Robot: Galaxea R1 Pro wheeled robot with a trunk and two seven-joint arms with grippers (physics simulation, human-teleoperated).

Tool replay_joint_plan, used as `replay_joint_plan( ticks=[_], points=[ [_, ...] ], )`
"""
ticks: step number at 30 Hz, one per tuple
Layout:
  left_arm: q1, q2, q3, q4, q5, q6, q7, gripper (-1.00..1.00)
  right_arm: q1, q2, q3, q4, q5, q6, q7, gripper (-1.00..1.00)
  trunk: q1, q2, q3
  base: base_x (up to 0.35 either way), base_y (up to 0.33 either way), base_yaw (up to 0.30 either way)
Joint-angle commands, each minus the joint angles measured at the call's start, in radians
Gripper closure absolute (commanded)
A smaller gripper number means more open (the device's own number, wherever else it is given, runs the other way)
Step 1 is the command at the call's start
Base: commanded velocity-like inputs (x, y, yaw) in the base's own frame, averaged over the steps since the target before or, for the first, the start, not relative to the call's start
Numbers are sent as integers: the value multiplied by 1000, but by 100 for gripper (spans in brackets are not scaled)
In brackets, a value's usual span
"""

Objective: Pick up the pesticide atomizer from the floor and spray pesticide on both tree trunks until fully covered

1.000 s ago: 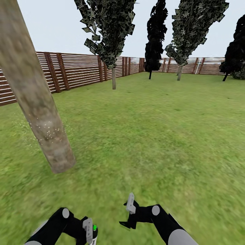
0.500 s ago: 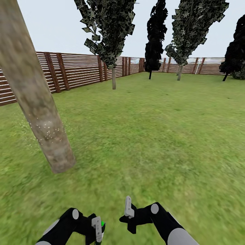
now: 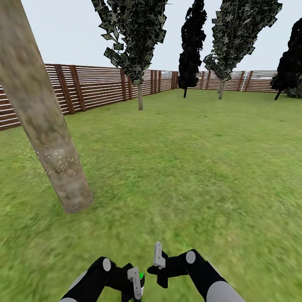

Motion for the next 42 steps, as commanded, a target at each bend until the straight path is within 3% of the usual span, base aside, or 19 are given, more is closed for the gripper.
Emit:
replay_joint_plan(
  ticks=[1, 20, 23, 34, 36, 37, 38, 41, 42],
  points=[
    [0, -4, 0, -3, -6, -3, -3, 100, -1, 1, -8, -1, 8, -4, 5, 100, 0, 0, -1, 0, 0, 0],
    [0, -17, 5, -7, 9, -3, -15, 100, -1, 1, -9, -1, 8, -4, 5, 100, 0, 0, -1, 0, 0, 0],
    [0, -15, 4, -6, 43, -3, -13, 100, -1, 1, -8, -1, 8, -4, 5, 100, 0, 0, -1, 0, 0, 0],
    [0, -12, 5, 1, 73, -3, -7, 100, -1, 1, -9, -1, 8, -4, 5, 100, 0, 0, -1, 0, 0, 0],
    [3, -1, 6, 3, 64, -3, -6, 100, -1, 1, -8, -1, 8, -4, 5, 100, 0, 0, -1, 0, 0, 0],
    [7, 22, 5, 4, 59, -3, -5, 100, -1, 1, -9, -1, 8, -4, 5, 100, 0, 0, -1, 0, 0, 0],
    [8, 69, 5, 5, 58, -4, -4, 100, -1, 1, -9, -1, 8, -4, 5, 100, 0, 0, -1, 0, 0, 0],
    [11, 145, 5, 6, 58, -10, -4, 100, 0, 1, -9, 0, 8, -4, 5, 100, 0, 0, -1, 0, 0, 0],
    [12, 176, 5, 7, 58, -13, -4, 100, -1, 1, -11, 0, 8, -4, 5, -100, 0, 0, -1, 0, 0, 0]
  ],
)
